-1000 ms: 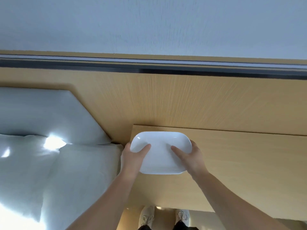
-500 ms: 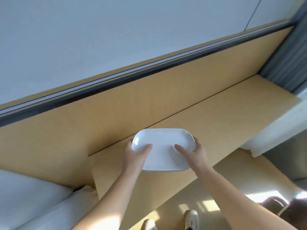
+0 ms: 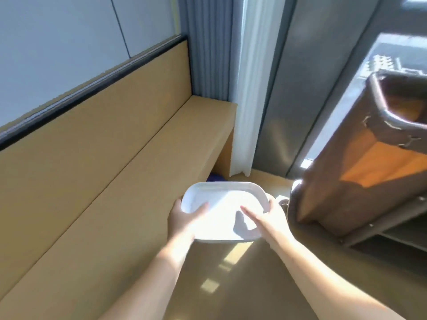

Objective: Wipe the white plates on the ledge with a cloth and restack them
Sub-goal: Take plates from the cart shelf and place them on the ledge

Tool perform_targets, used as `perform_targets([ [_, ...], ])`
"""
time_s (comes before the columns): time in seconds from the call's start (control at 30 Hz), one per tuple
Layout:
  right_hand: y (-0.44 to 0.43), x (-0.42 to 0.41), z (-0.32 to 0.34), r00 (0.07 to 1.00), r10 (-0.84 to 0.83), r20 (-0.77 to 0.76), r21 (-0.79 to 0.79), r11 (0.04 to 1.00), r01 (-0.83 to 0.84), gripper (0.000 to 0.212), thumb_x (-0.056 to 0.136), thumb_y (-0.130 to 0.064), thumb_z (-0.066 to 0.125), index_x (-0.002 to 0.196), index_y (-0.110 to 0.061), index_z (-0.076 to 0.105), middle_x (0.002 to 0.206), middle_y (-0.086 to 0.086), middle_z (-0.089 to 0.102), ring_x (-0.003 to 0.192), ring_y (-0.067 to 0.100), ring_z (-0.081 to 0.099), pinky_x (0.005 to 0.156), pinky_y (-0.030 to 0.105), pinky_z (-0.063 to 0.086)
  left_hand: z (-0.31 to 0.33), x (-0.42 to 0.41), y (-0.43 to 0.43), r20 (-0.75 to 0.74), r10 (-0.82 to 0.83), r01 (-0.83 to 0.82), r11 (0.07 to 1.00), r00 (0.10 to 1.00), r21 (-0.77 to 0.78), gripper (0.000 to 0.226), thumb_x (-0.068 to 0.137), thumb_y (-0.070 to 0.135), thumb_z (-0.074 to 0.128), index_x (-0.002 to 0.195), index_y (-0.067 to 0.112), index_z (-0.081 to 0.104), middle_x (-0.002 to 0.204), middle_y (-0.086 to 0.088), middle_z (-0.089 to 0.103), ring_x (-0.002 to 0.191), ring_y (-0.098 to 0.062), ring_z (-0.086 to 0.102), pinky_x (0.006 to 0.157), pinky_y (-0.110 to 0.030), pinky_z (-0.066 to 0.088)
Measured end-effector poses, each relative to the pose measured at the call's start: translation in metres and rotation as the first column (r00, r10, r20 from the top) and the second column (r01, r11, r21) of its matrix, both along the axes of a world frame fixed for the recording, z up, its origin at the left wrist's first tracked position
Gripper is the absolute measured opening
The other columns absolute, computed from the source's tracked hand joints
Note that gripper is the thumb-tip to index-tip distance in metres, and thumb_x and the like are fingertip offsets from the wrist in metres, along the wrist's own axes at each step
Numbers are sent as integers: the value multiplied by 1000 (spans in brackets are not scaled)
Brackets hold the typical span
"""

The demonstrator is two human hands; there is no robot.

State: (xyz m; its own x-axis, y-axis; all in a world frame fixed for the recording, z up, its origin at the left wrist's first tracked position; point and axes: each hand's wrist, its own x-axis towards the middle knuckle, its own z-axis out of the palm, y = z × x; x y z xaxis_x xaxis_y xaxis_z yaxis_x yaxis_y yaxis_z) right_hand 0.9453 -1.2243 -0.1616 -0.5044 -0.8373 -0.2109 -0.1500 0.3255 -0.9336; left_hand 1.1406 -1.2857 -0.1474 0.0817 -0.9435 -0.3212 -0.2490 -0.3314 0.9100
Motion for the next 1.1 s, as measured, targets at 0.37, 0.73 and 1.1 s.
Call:
perform_targets([
  [0.37,154,-211,15,897,-443,16,5,897,443,52,72,-35,83,114,-32,52,105,-14,63,100,10,62,87,36,55,18,-256,80,153,-523,544,821,838,-175,25,83,24,72,105,22,61,102,10,60,82,-4,58,61,-7,38],
  [0.73,245,-281,13,713,-694,-105,55,712,700,51,79,-41,78,118,-32,46,107,-17,54,94,9,56,73,17,46,8,-388,122,-60,-739,736,674,671,-67,48,70,29,84,110,20,59,102,2,68,90,-14,66,78,-30,53],
  [1.1,311,-326,24,451,-893,12,45,451,892,61,60,-50,74,115,-31,57,104,-12,67,95,9,65,83,36,56,5,-494,166,-78,-906,904,421,416,-72,51,69,33,85,112,22,59,102,5,68,94,-14,66,88,-36,53],
])
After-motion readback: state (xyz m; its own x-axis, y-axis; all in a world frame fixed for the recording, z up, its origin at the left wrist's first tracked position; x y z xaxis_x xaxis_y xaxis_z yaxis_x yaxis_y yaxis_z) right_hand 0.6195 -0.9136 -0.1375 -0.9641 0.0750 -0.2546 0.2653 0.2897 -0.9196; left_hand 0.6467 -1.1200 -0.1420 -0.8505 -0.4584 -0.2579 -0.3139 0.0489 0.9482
